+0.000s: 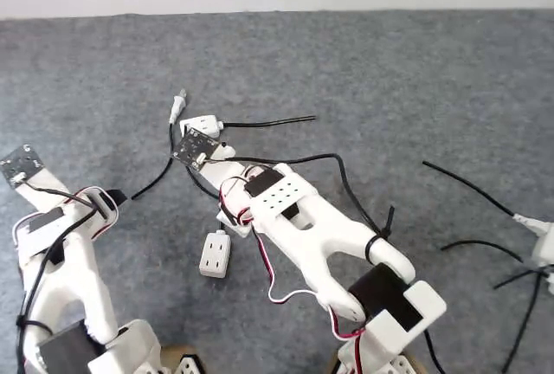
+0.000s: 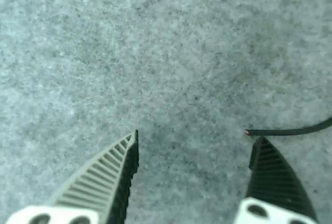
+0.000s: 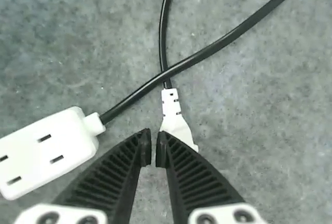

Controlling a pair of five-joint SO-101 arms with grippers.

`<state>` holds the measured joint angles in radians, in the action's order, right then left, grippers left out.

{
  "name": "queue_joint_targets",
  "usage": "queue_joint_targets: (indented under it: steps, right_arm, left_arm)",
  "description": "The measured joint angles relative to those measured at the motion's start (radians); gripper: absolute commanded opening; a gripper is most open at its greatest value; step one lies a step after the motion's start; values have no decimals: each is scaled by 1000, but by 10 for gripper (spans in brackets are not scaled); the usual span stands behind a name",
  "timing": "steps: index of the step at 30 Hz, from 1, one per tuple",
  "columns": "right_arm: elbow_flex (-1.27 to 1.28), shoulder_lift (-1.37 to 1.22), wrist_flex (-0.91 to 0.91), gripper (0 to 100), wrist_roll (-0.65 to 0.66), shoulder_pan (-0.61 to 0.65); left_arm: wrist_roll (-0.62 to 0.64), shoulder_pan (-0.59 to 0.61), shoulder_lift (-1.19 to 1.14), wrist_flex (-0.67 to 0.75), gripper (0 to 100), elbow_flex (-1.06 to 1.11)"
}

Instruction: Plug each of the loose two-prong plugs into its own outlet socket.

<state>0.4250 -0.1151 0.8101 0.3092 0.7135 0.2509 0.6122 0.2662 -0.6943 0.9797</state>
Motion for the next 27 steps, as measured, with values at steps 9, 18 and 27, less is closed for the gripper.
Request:
queue_joint_targets:
  steps: [9, 18, 27]
  right_arm:
    - [0, 0, -9, 24, 0, -21]
    - [0, 0, -12, 24, 0, -38]
    - [0, 41, -43, 24, 0, -133]
  left_arm:
    - [0, 0, 0, 0, 324, 0]
    - [0, 0, 0, 0, 324, 0]
    - [0, 0, 0, 0, 324, 0]
